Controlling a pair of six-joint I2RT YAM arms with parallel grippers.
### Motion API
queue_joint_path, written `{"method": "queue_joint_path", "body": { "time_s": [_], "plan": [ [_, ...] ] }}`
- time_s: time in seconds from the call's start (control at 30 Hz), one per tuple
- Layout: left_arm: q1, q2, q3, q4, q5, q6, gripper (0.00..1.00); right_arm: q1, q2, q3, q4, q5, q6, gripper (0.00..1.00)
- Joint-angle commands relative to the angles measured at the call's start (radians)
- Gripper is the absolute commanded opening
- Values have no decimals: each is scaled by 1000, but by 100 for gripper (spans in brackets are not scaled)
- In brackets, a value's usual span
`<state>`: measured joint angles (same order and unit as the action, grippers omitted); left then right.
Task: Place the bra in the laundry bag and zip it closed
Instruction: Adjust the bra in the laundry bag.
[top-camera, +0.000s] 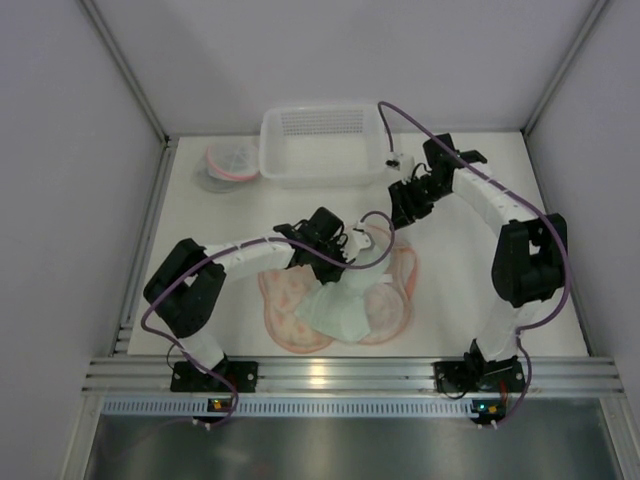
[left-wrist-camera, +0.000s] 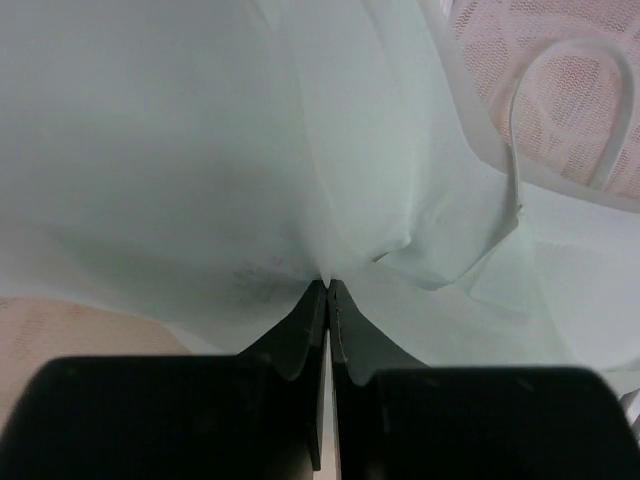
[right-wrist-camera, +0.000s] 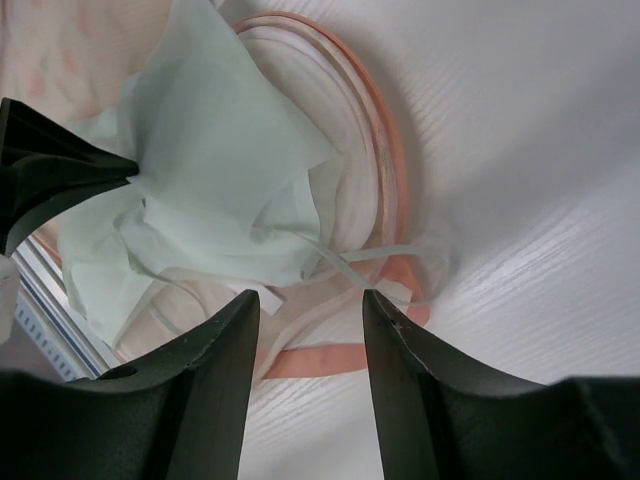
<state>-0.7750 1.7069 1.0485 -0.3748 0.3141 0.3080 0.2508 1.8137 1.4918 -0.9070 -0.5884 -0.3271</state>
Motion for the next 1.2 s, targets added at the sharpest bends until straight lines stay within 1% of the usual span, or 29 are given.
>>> {"method": "queue_joint_path", "body": {
  "time_s": [0.0, 0.03, 0.07, 0.2, 0.27, 0.43, 0.6, 0.7, 0.9, 0.97, 1.17],
  "plan": [
    [0, -93, 16, 33, 3, 9, 5, -19, -62, -10, -9, -8, 7, 46],
    [0, -117, 16, 11, 20, 17, 0, -19, -70, -11, -9, -5, 7, 47],
    [0, -162, 16, -2, 57, 22, 0, -19, -74, -18, -10, -4, 3, 47],
    [0, -271, 33, -50, 124, 20, 0, -22, -83, -34, -13, -5, -4, 47],
    [0, -309, 54, -50, 138, 6, 0, -22, -82, -39, -13, -5, -9, 46],
    [0, -332, 152, -50, 168, -92, 0, -22, -73, -42, -21, -11, -13, 46],
    [-3, -300, 252, -49, 163, -228, 0, -30, -60, -56, -39, -40, -3, 46],
    [-9, -291, 287, -41, 154, -268, 0, -31, -66, -74, -41, -48, -1, 46],
    [-17, -312, 301, 19, 88, -403, 0, -53, -73, -90, -50, -76, 13, 46],
    [-18, -314, 309, 36, 83, -426, 0, -67, -79, -102, -53, -103, 7, 46],
    [-24, -308, 354, 59, 3, -503, 0, -87, -82, -108, -35, -103, 14, 46]
  ]
}}
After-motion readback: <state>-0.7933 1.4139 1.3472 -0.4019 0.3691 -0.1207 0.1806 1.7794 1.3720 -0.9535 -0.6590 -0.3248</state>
